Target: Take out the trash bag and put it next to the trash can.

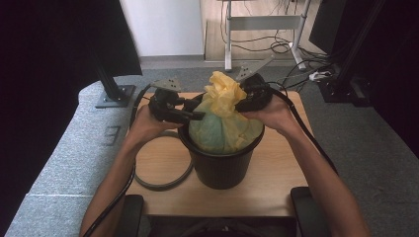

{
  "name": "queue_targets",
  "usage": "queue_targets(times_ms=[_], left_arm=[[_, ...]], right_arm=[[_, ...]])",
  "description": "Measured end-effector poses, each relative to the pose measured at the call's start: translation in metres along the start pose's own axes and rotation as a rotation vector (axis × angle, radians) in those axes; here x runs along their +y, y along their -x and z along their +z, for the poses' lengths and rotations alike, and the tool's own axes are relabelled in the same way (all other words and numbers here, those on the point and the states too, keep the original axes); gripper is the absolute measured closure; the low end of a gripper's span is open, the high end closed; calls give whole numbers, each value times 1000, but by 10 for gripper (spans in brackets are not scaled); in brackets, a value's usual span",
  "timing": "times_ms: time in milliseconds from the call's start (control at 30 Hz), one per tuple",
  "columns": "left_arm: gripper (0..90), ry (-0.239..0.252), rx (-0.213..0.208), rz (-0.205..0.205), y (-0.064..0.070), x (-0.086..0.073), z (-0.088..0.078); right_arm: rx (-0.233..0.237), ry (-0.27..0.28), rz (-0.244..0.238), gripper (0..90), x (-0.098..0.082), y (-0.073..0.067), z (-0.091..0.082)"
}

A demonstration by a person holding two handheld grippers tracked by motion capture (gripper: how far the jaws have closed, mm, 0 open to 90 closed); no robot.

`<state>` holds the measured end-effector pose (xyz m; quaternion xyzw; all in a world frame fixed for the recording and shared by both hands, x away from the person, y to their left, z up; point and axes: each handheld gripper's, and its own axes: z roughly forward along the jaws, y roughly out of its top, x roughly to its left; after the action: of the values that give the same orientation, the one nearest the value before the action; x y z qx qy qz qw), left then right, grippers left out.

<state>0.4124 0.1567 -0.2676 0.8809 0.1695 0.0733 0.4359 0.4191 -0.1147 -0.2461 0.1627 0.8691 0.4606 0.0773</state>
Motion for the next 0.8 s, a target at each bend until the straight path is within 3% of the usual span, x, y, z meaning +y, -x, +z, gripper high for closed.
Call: queue_targets(times_ms=[67,133,200,333,433,500,567,633,700,800], left_arm=[[717,-38,-12,12,0,2,7],[869,-35,10,36,3,7,11],[895,-5,4,47,4,15,11],[899,62,-35,57,9,29,11],[900,113,-94,73,14,38,11],[900,119,-120,84,18,43,13],[900,103,-105,89,18,43,15],[892,108,-103,68,15,39,13],[779,96,-78,44,12,34,12],[590,74,-34,19,8,28,9]], right_arm=[[23,8,-9,807,2,-2,0],[39,-2,-22,795,5,-5,4],[51,-21,-36,742,5,-7,9],[71,-57,-40,370,8,-11,20],[69,-69,-51,236,9,-17,30],[60,-85,-56,266,10,-22,38],[40,-105,-66,451,9,-23,43],[12,-119,-66,640,8,-21,43],[14,-131,-59,758,6,-19,43],[21,-160,-50,799,5,-14,43]])
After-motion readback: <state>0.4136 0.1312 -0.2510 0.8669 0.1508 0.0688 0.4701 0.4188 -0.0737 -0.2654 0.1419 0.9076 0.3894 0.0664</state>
